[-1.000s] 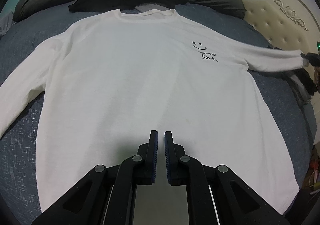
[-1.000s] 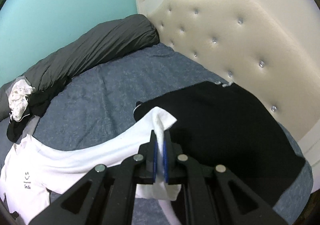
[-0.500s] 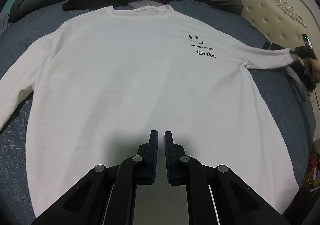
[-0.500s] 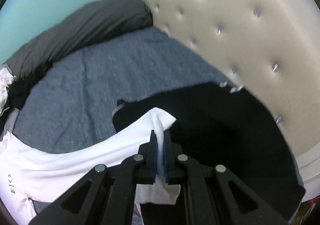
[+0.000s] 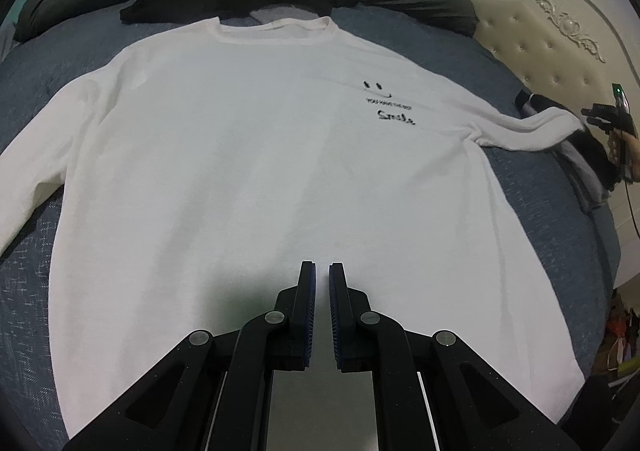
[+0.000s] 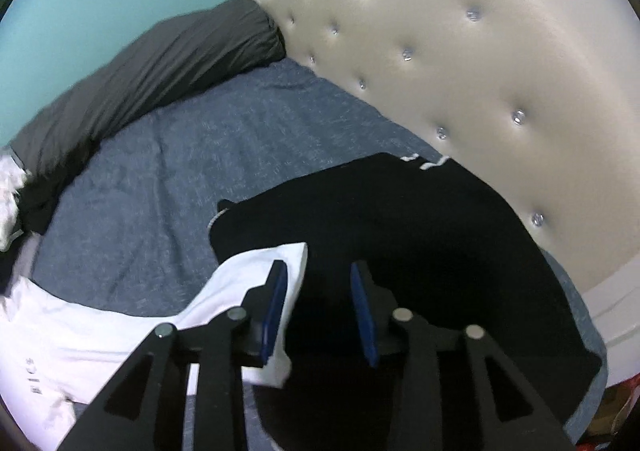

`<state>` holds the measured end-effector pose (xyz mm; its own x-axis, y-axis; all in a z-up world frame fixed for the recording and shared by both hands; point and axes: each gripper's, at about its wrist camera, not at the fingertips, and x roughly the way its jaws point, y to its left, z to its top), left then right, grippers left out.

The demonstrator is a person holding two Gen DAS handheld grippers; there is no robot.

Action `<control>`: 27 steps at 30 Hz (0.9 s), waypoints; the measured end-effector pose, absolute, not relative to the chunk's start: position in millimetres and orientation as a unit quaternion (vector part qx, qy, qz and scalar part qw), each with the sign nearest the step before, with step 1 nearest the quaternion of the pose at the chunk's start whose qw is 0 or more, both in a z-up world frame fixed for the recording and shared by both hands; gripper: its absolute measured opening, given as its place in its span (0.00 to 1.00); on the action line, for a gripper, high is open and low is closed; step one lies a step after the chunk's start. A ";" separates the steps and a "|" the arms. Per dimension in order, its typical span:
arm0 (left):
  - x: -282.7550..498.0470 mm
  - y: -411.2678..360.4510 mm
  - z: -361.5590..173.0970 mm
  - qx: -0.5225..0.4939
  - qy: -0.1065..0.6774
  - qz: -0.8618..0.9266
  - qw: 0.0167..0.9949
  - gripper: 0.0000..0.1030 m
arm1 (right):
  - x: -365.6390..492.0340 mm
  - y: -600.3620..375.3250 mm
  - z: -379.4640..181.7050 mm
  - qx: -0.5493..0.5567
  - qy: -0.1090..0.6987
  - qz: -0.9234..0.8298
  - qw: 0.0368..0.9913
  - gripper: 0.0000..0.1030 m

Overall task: Fold clothes
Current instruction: 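Open the right gripper to release the sleeve cuff, then move the open left gripper to the cuff of the other sleeve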

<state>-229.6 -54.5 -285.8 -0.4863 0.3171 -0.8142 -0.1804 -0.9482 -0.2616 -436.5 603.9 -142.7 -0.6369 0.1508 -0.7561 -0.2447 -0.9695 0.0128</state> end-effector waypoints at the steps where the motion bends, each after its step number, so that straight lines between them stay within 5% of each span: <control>1: -229.3 -54.9 -284.4 -0.484 -0.073 0.860 0.146 0.07 | -430.0 603.2 -139.0 -0.407 0.065 0.905 0.107 0.32; 9: -225.7 -68.3 -276.4 -0.473 -0.094 0.865 0.139 0.07 | -375.9 519.2 -136.7 -0.378 0.100 0.920 0.007 0.35; 27: -193.3 -207.1 -257.0 -0.482 -0.119 0.868 0.020 0.07 | -250.5 214.5 -260.2 -0.414 0.204 0.852 -0.248 0.37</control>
<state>-193.3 -207.1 -257.0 -0.5341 0.1493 -0.8321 0.0801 -0.9709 -0.2256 -250.5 214.5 -260.2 -0.5341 -0.5921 -0.6035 0.2538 -0.7932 0.5536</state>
